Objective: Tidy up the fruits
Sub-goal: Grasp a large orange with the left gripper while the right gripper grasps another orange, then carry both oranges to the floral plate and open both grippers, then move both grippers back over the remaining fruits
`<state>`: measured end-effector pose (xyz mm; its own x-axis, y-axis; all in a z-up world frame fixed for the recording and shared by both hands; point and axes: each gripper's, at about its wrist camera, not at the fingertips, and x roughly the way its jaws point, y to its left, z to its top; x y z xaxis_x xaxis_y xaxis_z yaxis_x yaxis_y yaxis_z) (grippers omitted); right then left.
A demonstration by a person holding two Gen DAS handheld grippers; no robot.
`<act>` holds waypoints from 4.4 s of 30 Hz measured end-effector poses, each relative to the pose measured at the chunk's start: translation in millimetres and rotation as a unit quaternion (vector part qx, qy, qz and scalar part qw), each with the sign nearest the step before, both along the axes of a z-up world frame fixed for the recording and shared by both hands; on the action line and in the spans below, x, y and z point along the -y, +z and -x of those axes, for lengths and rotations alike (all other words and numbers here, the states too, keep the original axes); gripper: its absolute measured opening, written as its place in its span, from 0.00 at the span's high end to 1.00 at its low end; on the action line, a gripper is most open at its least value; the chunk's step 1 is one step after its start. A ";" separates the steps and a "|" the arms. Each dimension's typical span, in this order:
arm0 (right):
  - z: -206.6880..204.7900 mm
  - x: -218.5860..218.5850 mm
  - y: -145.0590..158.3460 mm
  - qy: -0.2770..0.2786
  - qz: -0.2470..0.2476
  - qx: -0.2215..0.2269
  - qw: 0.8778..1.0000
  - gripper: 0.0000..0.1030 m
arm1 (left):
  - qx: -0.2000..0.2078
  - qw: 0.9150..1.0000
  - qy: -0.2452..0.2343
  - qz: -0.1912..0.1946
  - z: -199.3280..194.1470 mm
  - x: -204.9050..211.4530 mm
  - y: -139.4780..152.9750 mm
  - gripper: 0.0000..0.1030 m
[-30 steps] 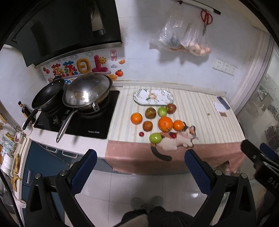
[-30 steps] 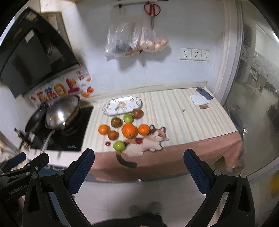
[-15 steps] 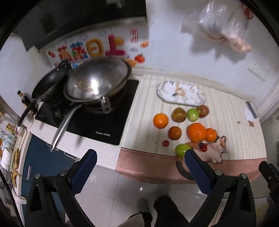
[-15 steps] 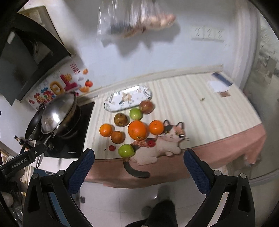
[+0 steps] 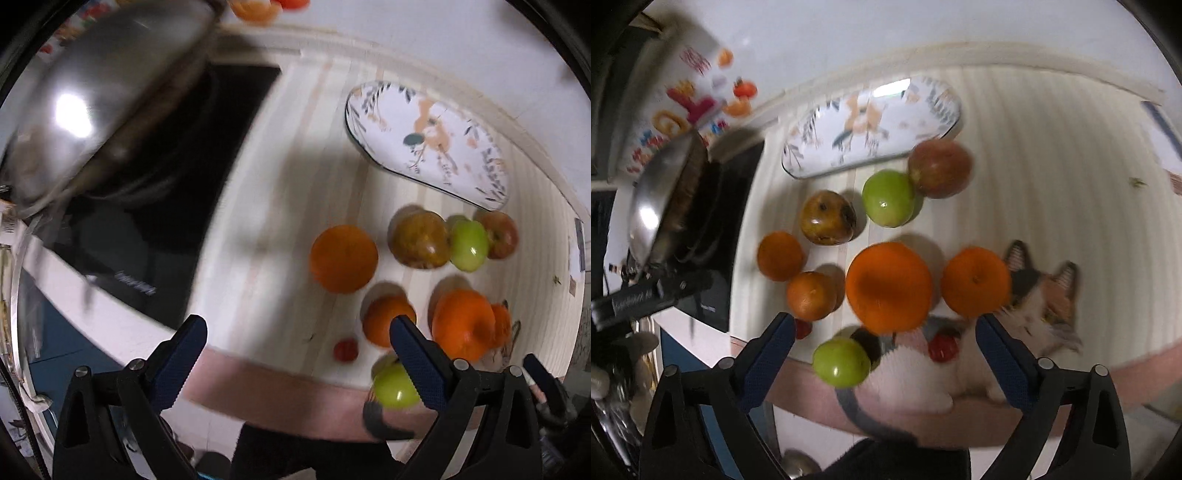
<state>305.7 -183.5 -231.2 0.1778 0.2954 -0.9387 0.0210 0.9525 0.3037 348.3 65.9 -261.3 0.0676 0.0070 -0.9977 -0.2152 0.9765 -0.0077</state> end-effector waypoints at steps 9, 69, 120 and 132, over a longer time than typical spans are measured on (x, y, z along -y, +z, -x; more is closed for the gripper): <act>-60.4 -31.6 -67.0 0.089 0.006 -0.092 0.992 0.08 | -0.063 0.998 -0.006 0.022 -49.4 8.8 -64.8 0.07; -317.6 -18.4 -81.1 0.017 0.037 -0.057 0.998 0.05 | -0.076 0.989 -0.015 0.128 -267.1 55.2 -68.3 0.20; -33.2 -26.9 156.7 -0.022 0.107 0.153 0.982 0.06 | 0.218 0.972 -0.090 -0.014 5.6 49.1 185.1 0.12; -20.1 37.2 78.1 -0.085 0.066 0.057 0.993 0.05 | 0.107 0.989 -0.097 0.011 -4.8 57.1 85.1 0.02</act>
